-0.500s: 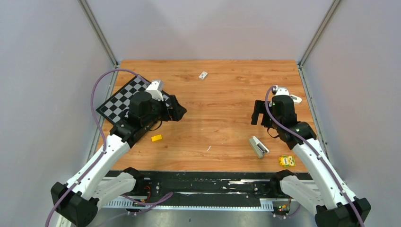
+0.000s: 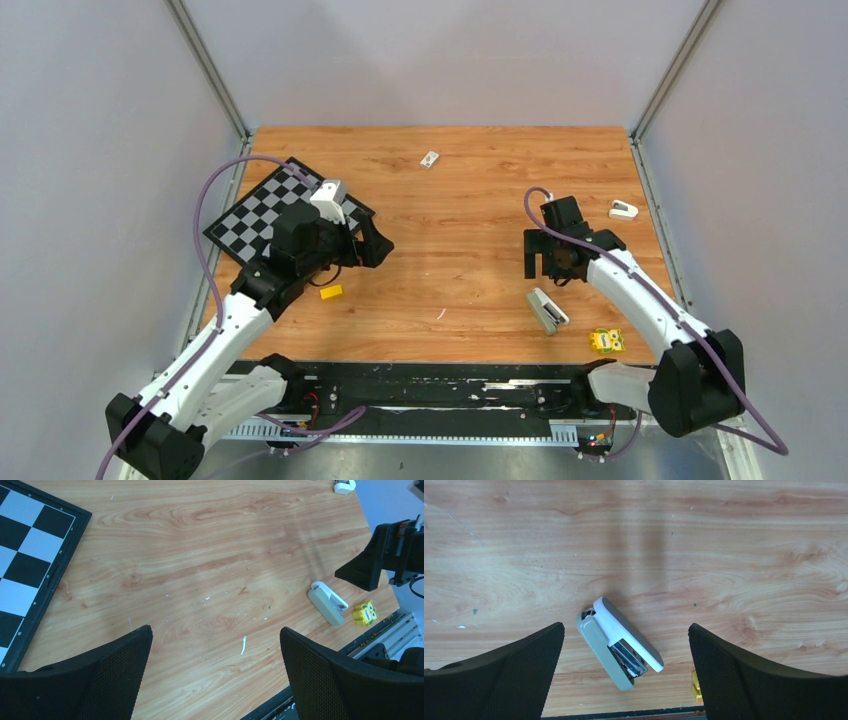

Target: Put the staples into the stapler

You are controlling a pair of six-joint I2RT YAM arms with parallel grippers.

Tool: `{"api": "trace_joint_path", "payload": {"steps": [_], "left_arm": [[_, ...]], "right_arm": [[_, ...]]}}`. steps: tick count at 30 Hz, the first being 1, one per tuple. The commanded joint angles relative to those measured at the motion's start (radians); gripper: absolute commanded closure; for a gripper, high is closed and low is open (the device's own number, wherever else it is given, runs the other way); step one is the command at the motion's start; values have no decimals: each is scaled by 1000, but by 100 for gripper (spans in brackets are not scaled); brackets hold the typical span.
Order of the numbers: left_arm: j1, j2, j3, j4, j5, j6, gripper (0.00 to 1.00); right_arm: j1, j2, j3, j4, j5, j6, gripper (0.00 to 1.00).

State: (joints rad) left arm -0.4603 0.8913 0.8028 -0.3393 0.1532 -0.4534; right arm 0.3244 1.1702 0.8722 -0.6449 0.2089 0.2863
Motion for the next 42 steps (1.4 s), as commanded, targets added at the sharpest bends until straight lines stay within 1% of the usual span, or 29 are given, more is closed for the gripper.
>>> {"api": "trace_joint_path", "payload": {"steps": [1, 8, 13, 16, 19, 23, 25, 29, 32, 34, 38, 42], "left_arm": [[5, -18, -21, -7, 13, 5, 0], [5, -32, -30, -28, 2, 15, 0], [5, -36, -36, -28, -8, 6, 0], [5, -35, -38, -27, -11, -3, 0], [5, -23, -34, -49, -21, -8, 0], [5, -8, -27, -79, -26, -2, 1], [5, -6, -30, -80, -28, -5, 1], [5, 4, -49, -57, -21, -31, 1], [5, 23, -62, -30, 7, -54, 1], [5, 38, -63, -27, 22, -65, 2], [5, 52, -63, -30, 40, -72, 3], [5, 49, -65, -31, 35, -73, 4]], "right_arm": [[-16, 77, 28, -80, -29, -15, 2], [-16, 192, 4, -111, -71, -9, 2], [-13, 278, 9, -131, -118, -27, 6], [-10, 322, 15, -131, -149, -42, 11], [3, 358, 22, -124, -163, -57, 19], [39, 373, 26, -88, -249, -48, 37], [79, 373, 35, -63, -276, -14, 43], [183, 394, 82, -17, -316, 64, 49], [250, 425, 122, 8, -322, 85, 49], [283, 444, 141, 6, -309, 80, 46], [299, 429, 126, 1, -301, 58, 34], [300, 367, 87, -20, -299, 40, 30]]}}
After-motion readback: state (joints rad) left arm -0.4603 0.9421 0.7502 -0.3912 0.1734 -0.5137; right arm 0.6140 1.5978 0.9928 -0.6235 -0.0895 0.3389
